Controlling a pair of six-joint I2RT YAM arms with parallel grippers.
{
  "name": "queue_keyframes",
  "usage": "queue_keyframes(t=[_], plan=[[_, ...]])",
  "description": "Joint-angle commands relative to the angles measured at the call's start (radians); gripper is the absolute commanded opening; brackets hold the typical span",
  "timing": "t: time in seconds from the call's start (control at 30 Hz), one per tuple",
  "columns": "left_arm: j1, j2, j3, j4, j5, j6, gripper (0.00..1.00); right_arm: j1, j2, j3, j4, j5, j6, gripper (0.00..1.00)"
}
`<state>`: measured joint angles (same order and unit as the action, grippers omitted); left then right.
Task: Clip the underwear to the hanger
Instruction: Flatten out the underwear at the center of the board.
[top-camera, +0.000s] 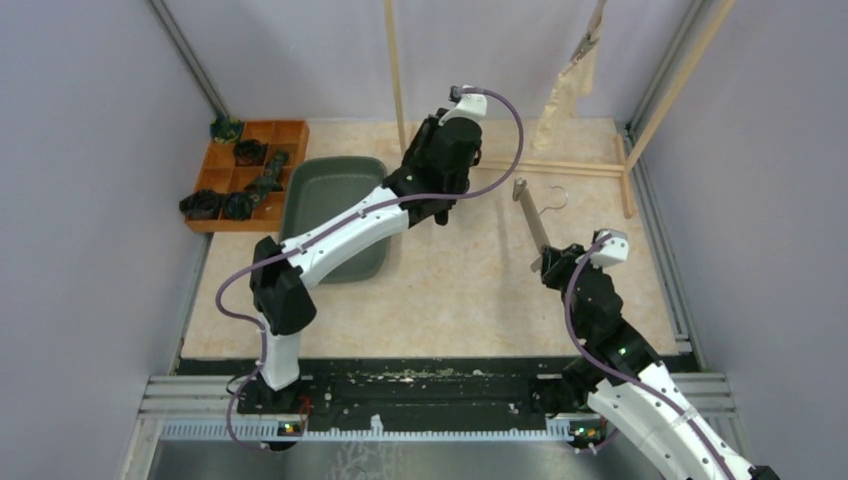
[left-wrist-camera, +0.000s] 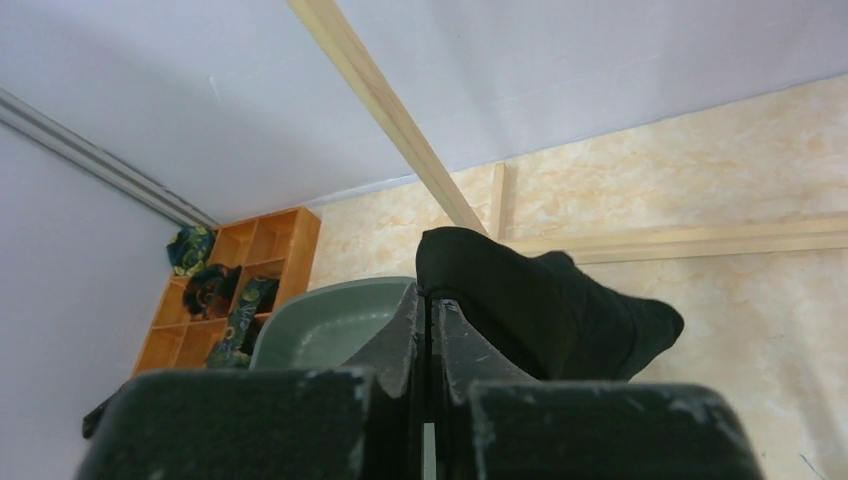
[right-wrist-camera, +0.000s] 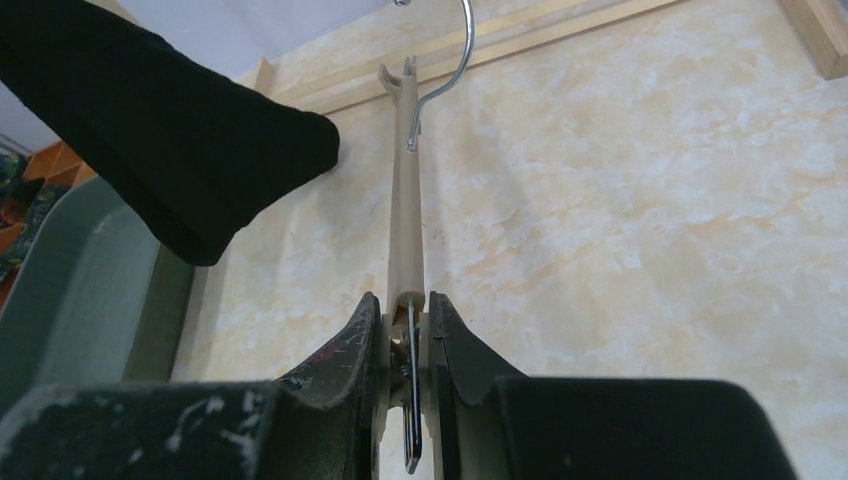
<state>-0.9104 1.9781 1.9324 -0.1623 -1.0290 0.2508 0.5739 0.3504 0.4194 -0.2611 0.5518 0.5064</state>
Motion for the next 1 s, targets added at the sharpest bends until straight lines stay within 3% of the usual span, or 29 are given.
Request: queue_keyframes(t=[0.0, 0.33, 0.47, 0.53, 0.67, 0.77, 0.8, 0.97], plan=[[-0.055, -0.132, -0.043, 0.057, -0.09, 0.052, 0.0, 0.007, 0.007, 0.015, 0.088, 0.003, -0.009, 0.0], [-0.25, -0.304, -0.182, 0.047, -0.307, 0.116, 0.0, 0.007, -0.024, 0.019, 0.057, 0.0, 0.001, 0.0], [-0.294, -0.325, -0.226, 0.217, -0.369, 0.281, 0.0, 0.008, -0.04, 0.019, 0.049, -0.009, 0.005, 0.0], [-0.294, -0.328, -0.296, 0.479, -0.385, 0.471, 0.0, 0.007, -0.043, 0.023, 0.042, -0.006, 0.004, 0.0], [-0.264, -0.231, -0.348, 1.224, -0.416, 1.08, 0.0, 0.007, -0.044, 0.025, 0.039, -0.003, 0.001, 0.0], [-0.21, 0.0, -0.194, 1.76, -0.441, 1.63, 0.0, 0.007, -0.045, 0.029, 0.035, 0.003, -0.004, 0.0], [-0.186, 0.084, -0.041, 1.913, -0.454, 1.863, 0.0, 0.007, -0.045, 0.029, 0.034, 0.003, -0.005, 0.0], [-0.069, 0.408, 0.431, 1.934, -0.528, 2.074, 0.0, 0.005, -0.047, 0.032, 0.034, 0.001, -0.008, 0.0]])
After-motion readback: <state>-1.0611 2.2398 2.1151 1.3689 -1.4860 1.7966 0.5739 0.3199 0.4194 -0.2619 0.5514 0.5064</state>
